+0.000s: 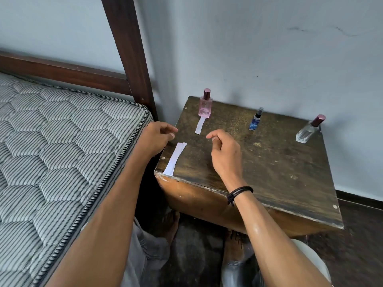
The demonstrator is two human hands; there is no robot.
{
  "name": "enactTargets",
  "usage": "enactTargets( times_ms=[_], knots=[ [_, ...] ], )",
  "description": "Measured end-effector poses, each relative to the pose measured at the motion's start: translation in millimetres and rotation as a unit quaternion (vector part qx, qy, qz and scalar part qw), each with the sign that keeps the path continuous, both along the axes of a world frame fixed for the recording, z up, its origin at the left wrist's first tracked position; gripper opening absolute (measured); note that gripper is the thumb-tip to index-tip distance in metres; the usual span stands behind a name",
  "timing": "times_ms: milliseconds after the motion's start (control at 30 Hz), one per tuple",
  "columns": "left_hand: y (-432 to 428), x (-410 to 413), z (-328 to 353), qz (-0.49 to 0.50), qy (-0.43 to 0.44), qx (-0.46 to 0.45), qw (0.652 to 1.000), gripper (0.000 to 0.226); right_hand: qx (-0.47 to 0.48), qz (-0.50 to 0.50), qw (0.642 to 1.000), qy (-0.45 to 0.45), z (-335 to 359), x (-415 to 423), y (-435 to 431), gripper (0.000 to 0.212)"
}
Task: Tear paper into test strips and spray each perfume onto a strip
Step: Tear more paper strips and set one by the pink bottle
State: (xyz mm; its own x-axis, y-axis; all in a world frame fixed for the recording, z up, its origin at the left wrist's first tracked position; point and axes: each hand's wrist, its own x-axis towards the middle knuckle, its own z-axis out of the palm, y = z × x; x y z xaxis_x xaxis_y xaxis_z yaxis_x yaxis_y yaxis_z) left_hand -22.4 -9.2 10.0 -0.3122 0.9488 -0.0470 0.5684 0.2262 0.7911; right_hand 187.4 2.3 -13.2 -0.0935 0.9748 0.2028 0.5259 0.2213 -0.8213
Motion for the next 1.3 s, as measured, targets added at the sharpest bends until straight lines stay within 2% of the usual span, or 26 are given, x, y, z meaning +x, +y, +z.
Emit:
enactTargets(
  times_ms=[200,467,767,967,1133,1300],
  knots=[
    [2.7,-10.3,8.0,-0.168,0.071,-0.104,0.978,0.037,-0.007,0.084,0.993,-0.076,-0.9,-7.8,1.2,0.014],
    [4.7,-11.8,11.2,-0.224,0.134,-0.126,0.957,0.048,-0.011,0.139,0.975,-0.175,-6.3,-25.6,-3.7,0.011],
    [0.6,-8.5,4.3,-0.204,0.163,-0.092,0.961,0.045,-0.005,0.14,0.971,-0.192,-5.5,-41.2,-5.6,0.014],
    [-0.4,-4.7,6.9,-0.167,0.161,-0.087,0.969,0.031,0.0,0.129,0.974,-0.188,-6.8,-36.3,-4.6,0.008],
    [3.3,-3.1,7.7,-0.139,0.138,-0.063,0.979,0.014,-0.004,0.115,0.976,-0.187,-8.1,-32.4,-1.8,0.005],
    [4.3,-4.3,10.5,-0.126,0.098,-0.069,0.985,0.01,-0.002,0.114,0.977,-0.179,-8.8,-31.7,-0.5,0.006]
  ],
)
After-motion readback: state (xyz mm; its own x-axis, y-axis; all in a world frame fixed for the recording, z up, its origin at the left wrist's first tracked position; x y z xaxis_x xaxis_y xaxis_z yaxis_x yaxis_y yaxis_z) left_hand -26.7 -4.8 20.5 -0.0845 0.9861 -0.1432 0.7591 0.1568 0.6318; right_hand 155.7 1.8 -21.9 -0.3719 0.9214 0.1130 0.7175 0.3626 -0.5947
